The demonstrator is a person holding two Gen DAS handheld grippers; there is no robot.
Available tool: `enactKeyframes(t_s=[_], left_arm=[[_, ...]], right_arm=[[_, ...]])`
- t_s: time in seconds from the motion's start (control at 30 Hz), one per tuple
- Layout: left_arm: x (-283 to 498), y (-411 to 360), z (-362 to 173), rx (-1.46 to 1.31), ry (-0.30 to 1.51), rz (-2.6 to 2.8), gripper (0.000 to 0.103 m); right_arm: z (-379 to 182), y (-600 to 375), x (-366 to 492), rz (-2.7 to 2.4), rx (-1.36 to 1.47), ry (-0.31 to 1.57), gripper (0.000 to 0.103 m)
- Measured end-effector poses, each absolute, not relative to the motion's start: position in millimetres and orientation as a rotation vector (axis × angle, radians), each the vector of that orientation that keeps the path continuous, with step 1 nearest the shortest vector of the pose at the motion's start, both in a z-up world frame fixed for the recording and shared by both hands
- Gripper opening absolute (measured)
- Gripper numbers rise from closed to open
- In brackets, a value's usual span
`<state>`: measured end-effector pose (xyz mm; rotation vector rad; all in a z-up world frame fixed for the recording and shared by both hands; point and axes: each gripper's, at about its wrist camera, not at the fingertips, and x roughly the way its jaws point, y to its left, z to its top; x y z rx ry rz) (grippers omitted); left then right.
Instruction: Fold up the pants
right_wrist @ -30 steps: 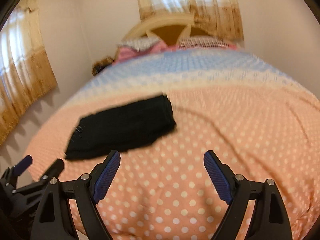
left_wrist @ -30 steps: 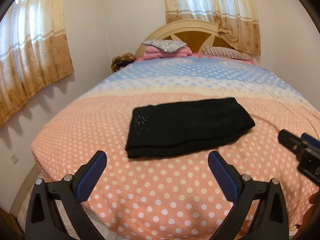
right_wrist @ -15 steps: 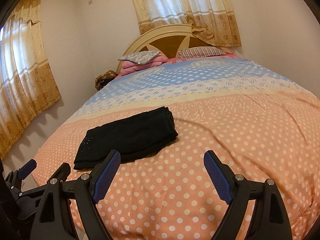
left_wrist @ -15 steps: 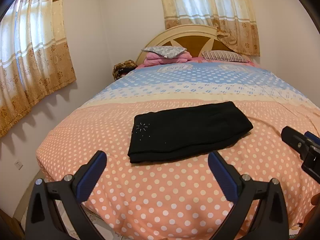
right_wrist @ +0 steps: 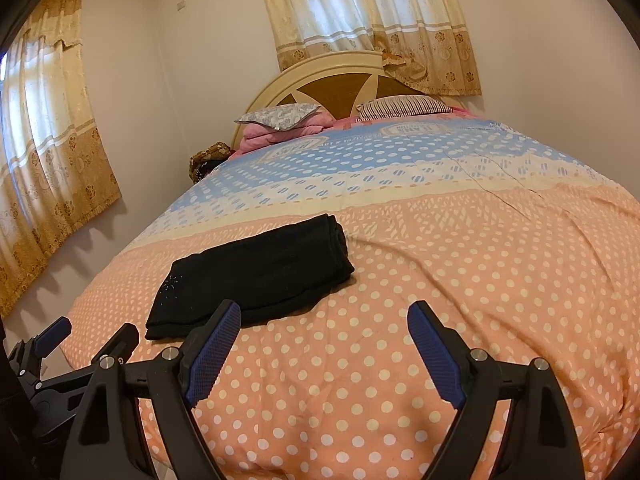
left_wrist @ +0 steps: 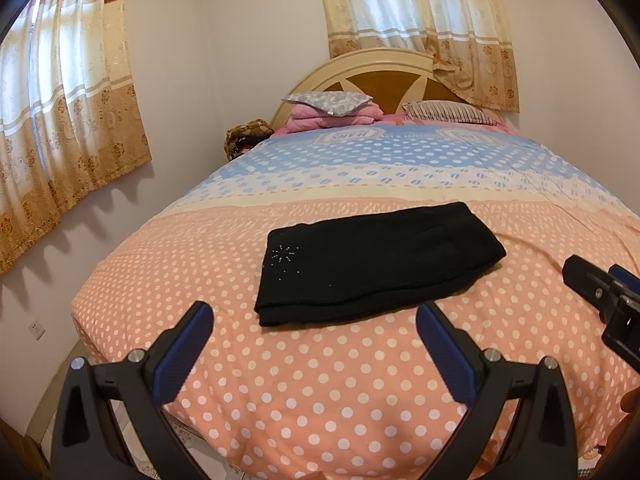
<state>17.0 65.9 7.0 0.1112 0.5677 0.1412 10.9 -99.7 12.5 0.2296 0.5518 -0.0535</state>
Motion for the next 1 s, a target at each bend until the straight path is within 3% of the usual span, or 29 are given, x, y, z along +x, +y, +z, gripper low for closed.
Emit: enactKeyframes(t_s=[1.0], left_arm=[[19.7, 67.9, 8.6, 0.076, 0.567, 0.12, 0.103]], right_arm=[[9.1, -100.9, 8.9, -0.066, 0.225, 0.551, 0.087]])
